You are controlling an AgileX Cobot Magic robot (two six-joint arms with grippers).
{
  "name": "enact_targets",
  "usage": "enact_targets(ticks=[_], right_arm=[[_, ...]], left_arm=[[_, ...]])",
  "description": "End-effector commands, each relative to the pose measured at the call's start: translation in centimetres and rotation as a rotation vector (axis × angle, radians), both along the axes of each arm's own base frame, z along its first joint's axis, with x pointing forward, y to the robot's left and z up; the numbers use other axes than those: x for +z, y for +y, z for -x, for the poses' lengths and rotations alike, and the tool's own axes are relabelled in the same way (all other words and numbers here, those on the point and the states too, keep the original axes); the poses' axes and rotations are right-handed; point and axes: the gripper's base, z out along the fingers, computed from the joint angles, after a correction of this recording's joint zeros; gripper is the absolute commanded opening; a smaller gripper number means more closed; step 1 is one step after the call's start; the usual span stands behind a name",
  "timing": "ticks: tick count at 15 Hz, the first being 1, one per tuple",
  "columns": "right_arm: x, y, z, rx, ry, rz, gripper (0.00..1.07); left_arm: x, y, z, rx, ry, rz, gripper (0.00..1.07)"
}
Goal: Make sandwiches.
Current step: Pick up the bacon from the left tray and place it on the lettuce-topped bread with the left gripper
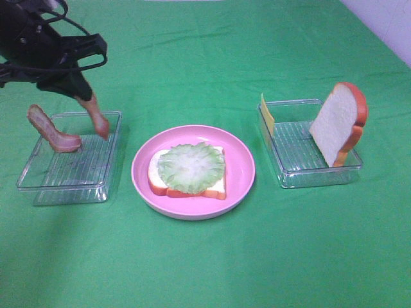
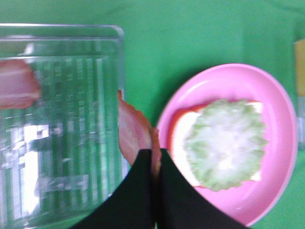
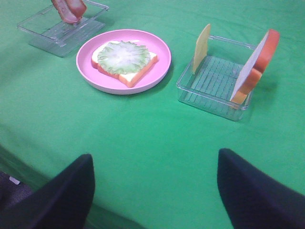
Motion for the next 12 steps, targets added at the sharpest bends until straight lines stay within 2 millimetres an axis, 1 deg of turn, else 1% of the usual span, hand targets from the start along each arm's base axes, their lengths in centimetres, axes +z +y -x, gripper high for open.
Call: enact_targets(ticks=[1, 2, 3, 4, 7, 9, 10, 12], right_arm=[[-0.2, -0.1, 0.1, 0.000, -0.011, 0.008, 0.69], [-0.2, -0.1, 0.1, 0.000, -0.011, 0.008, 0.69], [-0.2, -0.1, 0.1, 0.000, -0.011, 0.008, 0.69], [-0.2, -0.1, 0.1, 0.000, -0.011, 0.008, 0.69], [-0.2, -0.1, 0.1, 0.000, -0.011, 0.008, 0.69], [-0.2, -0.1, 0.1, 0.000, -0.011, 0.008, 0.69], [-0.2, -0.1, 0.1, 0.000, -0.010, 0.009, 0.69], [-0.2, -0.1, 0.1, 0.000, -0.010, 0.009, 0.69]], left_arm=[[0.2, -2.8, -0.3, -0.076, -0.065, 0.156, 0.00], [0.0, -4.1, -0.3, -0.108, -0.083, 0.216, 0.00], [0.0, -4.7, -0.3, -0.115, -0.087, 0.250, 0.00], [-1.4, -7.0, -0.4, -0.159, -0.073, 0.350, 0.00], [-3.8, -10.2, -0.3, -0.217, -0.055, 0.448, 0.00], [-5.2, -11.3, -0.1, -0.247, -0.034, 0.476, 0.00], [-5.5, -11.4, -0.1, -0.248, -0.026, 0.478, 0.00], [-7.3, -11.6, -0.1, -0.265, 0.032, 0.476, 0.00]])
